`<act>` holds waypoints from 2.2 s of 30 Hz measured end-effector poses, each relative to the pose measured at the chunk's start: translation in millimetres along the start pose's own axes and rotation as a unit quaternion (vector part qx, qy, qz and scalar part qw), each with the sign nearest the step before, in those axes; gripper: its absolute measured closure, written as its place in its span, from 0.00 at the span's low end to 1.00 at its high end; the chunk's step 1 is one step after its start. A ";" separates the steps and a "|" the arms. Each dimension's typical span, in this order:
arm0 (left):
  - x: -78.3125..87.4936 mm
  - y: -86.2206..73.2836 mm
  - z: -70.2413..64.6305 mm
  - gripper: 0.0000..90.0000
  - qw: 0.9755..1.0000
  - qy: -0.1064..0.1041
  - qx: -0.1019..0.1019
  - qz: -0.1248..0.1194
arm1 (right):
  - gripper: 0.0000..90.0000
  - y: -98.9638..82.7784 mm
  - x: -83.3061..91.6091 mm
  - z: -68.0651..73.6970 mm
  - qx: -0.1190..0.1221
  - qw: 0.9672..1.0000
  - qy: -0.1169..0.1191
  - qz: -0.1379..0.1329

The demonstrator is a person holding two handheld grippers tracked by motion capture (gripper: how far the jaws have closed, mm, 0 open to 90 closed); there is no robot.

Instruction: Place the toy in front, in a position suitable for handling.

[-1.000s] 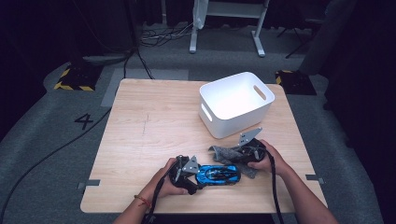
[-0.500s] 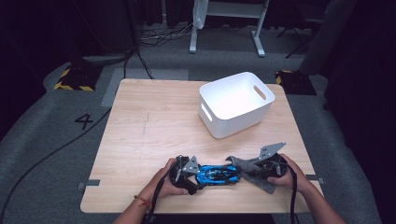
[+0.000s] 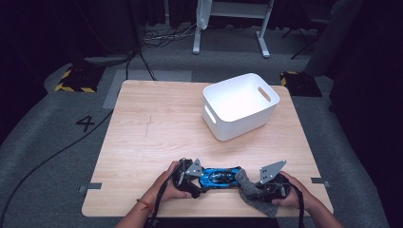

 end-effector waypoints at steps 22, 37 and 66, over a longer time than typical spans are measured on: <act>0.0 -0.1 -0.3 0.28 1.000 0.004 0.002 0.000 | 0.83 7.9 -2.5 -66.9 -0.091 0.980 -0.177 -0.015; 0.0 -0.1 -0.4 0.28 1.000 0.005 0.003 0.000 | 0.83 -3.1 3.0 -6.3 -0.027 0.997 -0.074 -0.011; 3.5 -1.7 2.4 0.37 1.000 0.012 0.013 -0.006 | 0.83 -0.2 -0.8 -22.3 -0.082 0.986 -0.148 -0.002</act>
Point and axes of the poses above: each handheld gripper's, and its own axes: x roughly backward along the jaws, y roughly out of its top, z roughly to its left, the point moved 9 cm from there along -x, roughly forward along the jaws, and after that the axes turned 8 degrees about x, right-handed, at the moved point
